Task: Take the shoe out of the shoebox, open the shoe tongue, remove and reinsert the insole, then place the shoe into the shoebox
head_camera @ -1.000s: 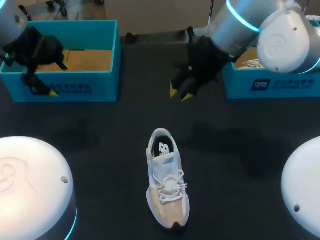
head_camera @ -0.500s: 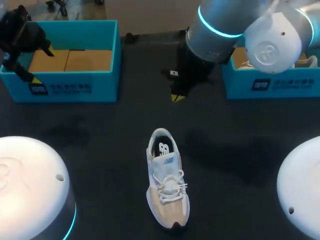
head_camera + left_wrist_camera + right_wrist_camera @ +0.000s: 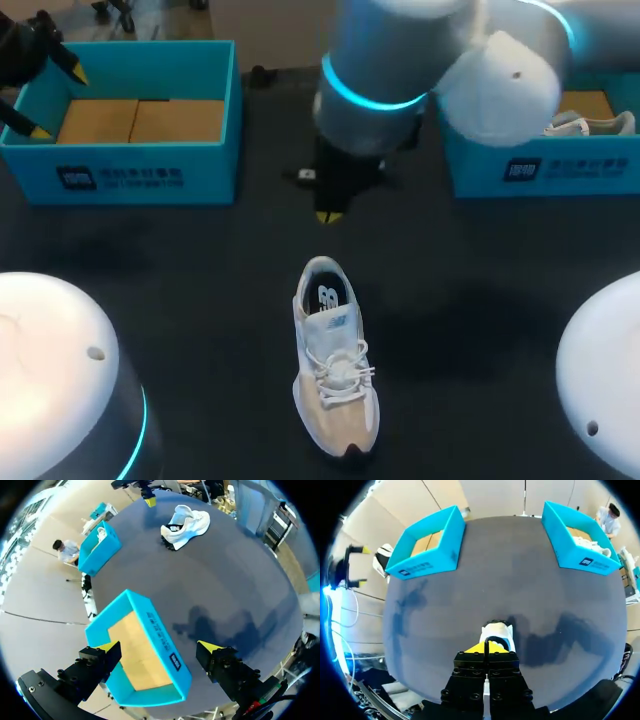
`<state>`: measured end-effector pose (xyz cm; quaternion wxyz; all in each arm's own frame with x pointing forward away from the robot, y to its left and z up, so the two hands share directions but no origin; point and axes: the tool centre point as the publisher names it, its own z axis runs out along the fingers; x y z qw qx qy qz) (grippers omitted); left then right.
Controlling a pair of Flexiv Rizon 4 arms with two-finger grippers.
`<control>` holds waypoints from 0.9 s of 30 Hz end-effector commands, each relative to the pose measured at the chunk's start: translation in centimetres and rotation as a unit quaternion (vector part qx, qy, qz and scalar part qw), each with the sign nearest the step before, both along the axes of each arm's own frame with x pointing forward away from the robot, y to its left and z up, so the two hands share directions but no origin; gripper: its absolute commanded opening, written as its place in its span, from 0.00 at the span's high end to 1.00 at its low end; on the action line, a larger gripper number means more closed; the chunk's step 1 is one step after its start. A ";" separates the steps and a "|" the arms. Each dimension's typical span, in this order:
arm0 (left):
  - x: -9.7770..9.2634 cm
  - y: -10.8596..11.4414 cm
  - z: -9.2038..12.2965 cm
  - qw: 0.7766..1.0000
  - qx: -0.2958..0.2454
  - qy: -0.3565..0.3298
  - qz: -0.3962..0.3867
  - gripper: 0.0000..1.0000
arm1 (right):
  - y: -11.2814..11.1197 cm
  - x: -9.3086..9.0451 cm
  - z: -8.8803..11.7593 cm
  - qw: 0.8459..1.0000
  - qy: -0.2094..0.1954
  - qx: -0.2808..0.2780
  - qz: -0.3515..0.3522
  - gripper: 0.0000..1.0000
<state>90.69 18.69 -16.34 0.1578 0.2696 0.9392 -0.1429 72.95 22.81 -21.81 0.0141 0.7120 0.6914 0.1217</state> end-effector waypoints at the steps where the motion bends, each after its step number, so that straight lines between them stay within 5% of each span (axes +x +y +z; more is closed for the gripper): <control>1: 1.0 0.3 0.1 1.000 -0.005 0.011 -0.006 0.00 | 2.6 0.2 -1.0 0.998 0.002 -0.059 -0.014 1.00; 12: 1.0 0.3 0.1 1.000 -0.005 0.011 -0.006 0.00 | 2.5 0.2 -1.0 0.997 -0.006 -0.076 -0.006 1.00; 22: 1.0 0.3 0.1 1.000 -0.005 0.011 -0.006 0.00 | -0.1 -4.5 -4.9 0.988 -0.019 -0.155 -0.009 1.00; 27: 1.0 0.3 0.1 1.000 -0.005 0.011 -0.006 0.00 | -0.1 -4.5 -4.9 0.988 -0.019 -0.155 -0.009 1.00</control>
